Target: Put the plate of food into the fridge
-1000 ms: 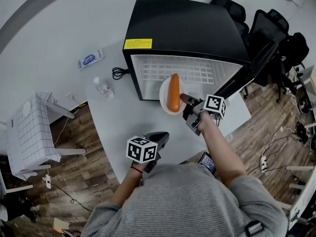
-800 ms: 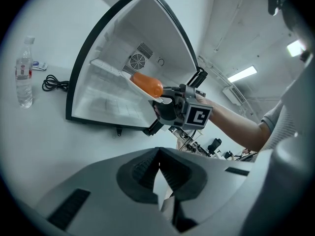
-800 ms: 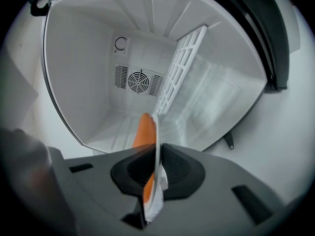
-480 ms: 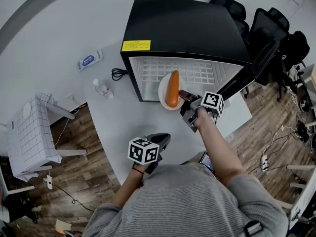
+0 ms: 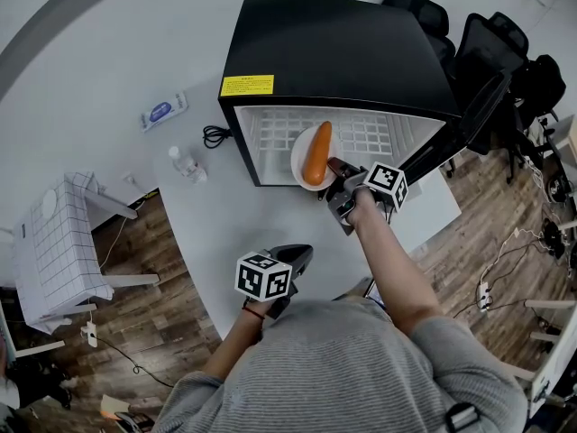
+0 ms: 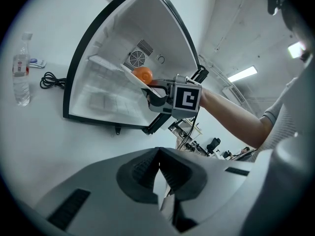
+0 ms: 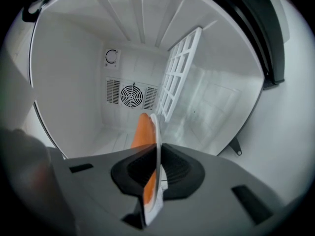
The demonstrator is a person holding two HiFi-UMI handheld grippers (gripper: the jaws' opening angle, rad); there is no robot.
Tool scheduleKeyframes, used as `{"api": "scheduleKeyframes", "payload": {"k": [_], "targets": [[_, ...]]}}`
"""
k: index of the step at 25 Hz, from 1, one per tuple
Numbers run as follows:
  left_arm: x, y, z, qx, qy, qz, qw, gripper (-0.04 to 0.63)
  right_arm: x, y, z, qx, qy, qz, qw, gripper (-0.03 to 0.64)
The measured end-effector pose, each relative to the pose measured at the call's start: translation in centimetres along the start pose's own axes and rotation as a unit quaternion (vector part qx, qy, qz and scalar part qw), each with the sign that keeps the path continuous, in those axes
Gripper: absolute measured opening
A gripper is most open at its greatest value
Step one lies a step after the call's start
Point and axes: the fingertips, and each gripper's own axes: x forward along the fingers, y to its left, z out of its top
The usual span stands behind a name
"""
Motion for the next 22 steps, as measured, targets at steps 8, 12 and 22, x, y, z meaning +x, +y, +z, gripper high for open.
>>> {"api": "scheduleKeyframes", "payload": {"k": [8, 12, 22], "targets": [[0.0, 0.4, -0.1, -0.002, 0.003, 0.0, 1.0, 0.011, 0.4, -0.1, 1.6, 0.028, -0.057, -0.01, 0.998, 0.032], [0.1, 0.4, 0.0, -0.002, 0.002, -0.001, 1.0, 0.011, 0.7, 0.1, 1.7, 0.032, -0.069, -0.013, 0.997, 0.034], [0.9, 1.1, 0.0, -0.002, 0.013, 0.003, 0.9999, 0.011, 1.3, 0.2, 1.8, 0.055, -0.107, -0.026, 0.992, 0.034]]}}
